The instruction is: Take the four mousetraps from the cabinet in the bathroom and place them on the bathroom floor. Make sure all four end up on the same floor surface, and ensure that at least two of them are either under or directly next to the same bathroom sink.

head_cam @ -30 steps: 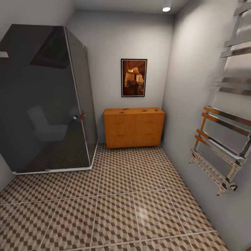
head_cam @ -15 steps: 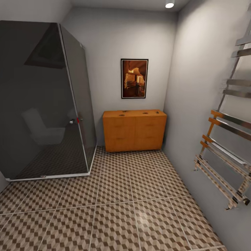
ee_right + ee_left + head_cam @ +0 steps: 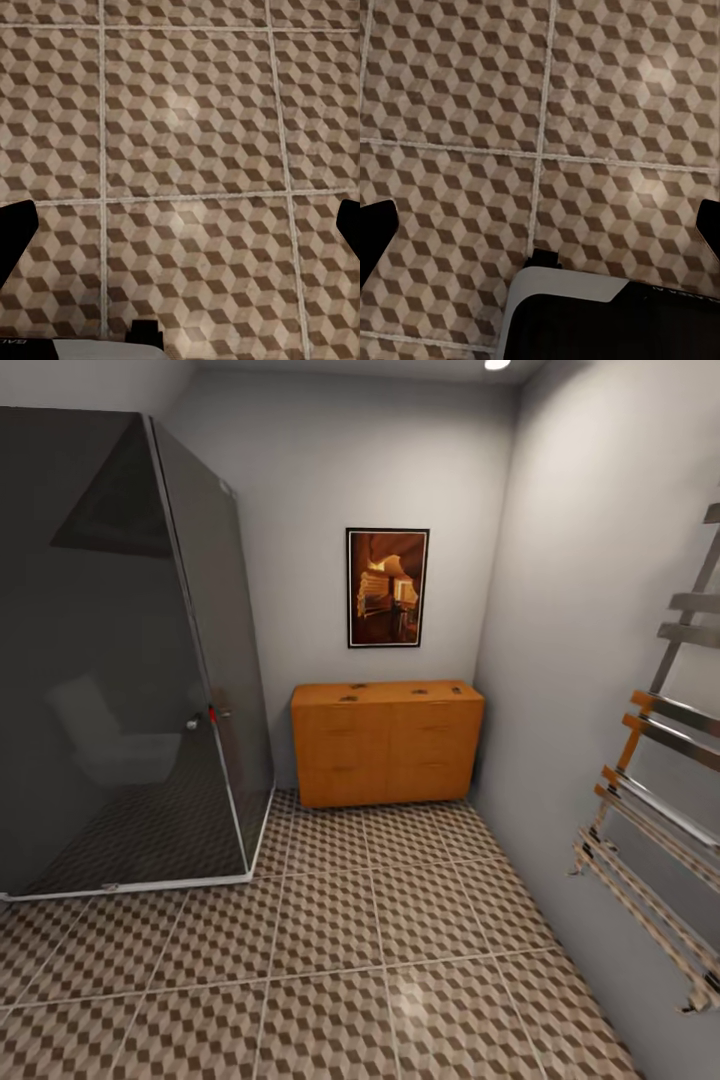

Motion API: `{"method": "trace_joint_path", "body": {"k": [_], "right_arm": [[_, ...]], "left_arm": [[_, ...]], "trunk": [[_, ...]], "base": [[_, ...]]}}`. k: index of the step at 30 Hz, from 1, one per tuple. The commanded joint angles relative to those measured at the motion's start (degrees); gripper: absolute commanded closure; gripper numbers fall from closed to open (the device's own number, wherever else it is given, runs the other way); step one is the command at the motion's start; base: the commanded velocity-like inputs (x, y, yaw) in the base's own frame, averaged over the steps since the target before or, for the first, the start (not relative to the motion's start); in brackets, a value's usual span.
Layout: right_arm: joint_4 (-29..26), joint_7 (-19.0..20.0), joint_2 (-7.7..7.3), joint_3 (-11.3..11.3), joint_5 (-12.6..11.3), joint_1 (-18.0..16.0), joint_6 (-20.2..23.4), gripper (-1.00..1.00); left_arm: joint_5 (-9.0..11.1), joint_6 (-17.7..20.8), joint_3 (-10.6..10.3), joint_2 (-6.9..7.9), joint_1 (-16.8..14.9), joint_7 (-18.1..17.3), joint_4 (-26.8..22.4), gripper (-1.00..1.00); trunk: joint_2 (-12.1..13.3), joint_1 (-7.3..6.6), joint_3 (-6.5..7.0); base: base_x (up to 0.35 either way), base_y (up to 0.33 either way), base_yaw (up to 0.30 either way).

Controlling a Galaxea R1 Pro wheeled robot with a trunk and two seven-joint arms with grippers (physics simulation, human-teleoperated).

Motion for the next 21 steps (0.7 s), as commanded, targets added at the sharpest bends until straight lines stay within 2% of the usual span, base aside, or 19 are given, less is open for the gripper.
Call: {"method": "trace_joint_path", "body": {"k": [1,14,21], "right_arm": [[0.0,0.0,-0.01,0.0,0.3,0.0,-0.2,-1.0],[0.0,0.0,-0.01,0.0,0.3,0.0,-0.2,-1.0],[0.0,-0.1,-0.01,0.0,0.3,0.0,-0.2,-1.0]], "left_arm": [[0.0,-0.1,0.2,-0.06,0.0,0.0,0.0,-1.0],[0.0,-0.1,0.2,-0.06,0.0,0.0,0.0,-1.0],[-0.1,-0.1,0.2,-0.06,0.0,0.1,0.0,-1.0]], "trunk": [[0.3,-0.17,0.08],[5.5,-3.03,2.41],[5.5,-3.03,2.41]], "base": [[0.326,0.0,0.0],[0.326,0.0,0.0],[0.325,0.0,0.0]]}}
